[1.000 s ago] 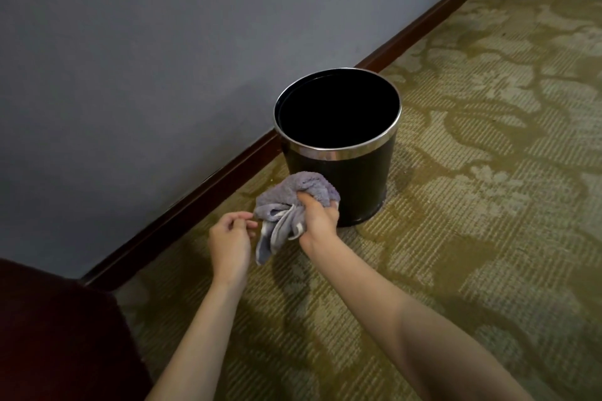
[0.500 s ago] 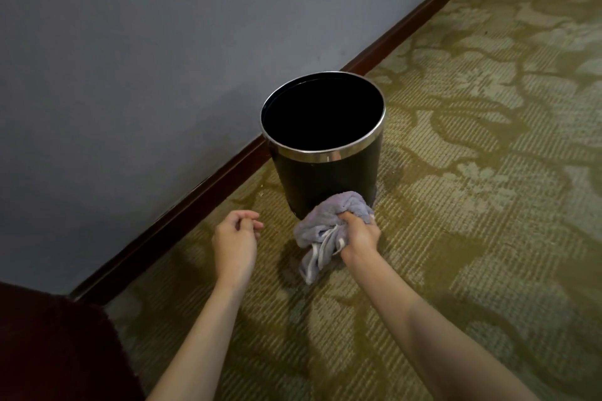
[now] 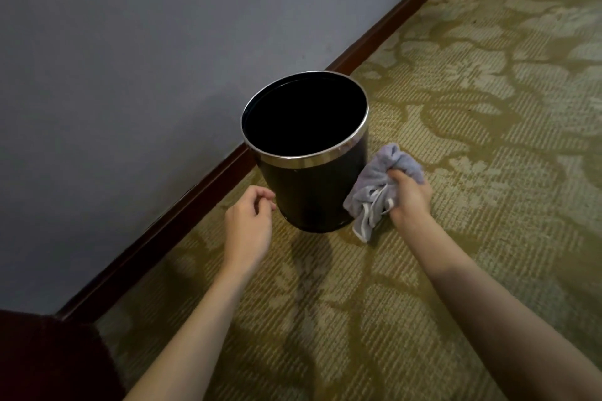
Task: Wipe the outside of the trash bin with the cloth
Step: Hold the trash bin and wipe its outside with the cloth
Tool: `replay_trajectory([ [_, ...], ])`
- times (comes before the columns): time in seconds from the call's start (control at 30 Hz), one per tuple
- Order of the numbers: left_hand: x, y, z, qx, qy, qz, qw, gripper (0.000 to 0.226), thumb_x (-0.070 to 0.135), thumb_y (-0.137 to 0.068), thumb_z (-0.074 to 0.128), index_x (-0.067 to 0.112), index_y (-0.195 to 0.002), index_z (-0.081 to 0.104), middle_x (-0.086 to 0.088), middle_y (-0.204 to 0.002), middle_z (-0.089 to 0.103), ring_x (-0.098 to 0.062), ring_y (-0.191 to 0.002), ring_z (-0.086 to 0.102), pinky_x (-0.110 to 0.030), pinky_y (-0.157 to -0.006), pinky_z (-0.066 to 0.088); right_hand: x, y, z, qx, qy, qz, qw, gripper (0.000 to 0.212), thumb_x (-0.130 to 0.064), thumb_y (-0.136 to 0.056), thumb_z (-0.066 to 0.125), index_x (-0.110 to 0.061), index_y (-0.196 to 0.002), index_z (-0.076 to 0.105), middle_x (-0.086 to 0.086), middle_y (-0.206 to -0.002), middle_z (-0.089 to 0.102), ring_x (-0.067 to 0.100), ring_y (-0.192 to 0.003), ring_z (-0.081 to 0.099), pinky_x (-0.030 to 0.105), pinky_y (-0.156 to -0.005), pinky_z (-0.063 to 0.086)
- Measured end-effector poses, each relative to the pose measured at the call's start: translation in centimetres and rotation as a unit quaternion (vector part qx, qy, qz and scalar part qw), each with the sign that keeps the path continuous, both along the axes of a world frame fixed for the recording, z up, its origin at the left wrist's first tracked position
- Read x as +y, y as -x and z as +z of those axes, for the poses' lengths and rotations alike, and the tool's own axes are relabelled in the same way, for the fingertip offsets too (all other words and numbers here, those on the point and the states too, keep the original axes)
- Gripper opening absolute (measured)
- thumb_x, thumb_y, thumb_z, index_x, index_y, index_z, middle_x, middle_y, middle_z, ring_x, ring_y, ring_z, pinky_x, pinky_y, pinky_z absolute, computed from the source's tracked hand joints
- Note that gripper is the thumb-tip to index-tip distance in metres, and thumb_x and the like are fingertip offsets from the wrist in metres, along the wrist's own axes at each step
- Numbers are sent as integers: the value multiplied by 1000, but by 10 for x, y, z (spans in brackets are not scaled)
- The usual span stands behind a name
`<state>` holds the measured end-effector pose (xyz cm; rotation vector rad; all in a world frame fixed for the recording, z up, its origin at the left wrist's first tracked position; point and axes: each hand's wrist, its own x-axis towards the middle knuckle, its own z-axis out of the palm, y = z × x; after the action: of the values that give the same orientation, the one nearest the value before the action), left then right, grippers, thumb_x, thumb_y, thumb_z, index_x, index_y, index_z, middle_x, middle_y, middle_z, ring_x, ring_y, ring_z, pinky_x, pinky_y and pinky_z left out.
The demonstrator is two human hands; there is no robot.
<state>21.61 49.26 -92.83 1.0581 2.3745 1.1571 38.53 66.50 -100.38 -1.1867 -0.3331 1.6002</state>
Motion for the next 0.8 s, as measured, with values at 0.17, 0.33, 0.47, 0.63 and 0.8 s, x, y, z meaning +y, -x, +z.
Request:
replay_trajectory([
  [0.17,21,-6,16,153,-36,-108,982,15,24,-95,45,26,-102,58,14,-94,56,-4,-88,53,-21,-73,43,-1,-20,-3,-44,-84,87,992,32,6,-86,61,-5,-115,61,8,-94,70,12,-76,74,22,-61,57],
  [0.33,52,-20,43,327,-44,-179,927,21,22,-94,47,17,-107,63,4,-104,57,-13,-99,48,-29,-80,41,-10,-37,-17,-35,-95,115,988,29,6,-86,61,-13,-107,66,4,-92,75,17,-82,75,25,-63,58],
  [0.47,82,-35,57,361,26,-211,908,27,26,-95,50,18,-118,61,1,-112,59,-21,-108,50,-39,-86,42,-16,-48,-22,-21,-99,135,986,32,4,-86,61,-11,-114,65,4,-94,76,20,-86,76,27,-64,59],
  [0.63,114,-56,58,418,103,-214,877,33,32,-94,49,20,-123,58,0,-121,57,-24,-115,48,-39,-91,37,-19,-58,-22,-24,-95,144,985,32,3,-86,65,-14,-114,64,5,-100,76,23,-91,75,29,-65,59],
  [0.8,128,-66,57,438,114,-197,870,25,29,-96,47,17,-113,60,0,-117,60,-26,-113,49,-41,-90,38,-19,-64,-20,-45,-103,152,982,32,4,-85,66,-16,-111,64,6,-104,75,22,-93,74,35,-73,60],
])
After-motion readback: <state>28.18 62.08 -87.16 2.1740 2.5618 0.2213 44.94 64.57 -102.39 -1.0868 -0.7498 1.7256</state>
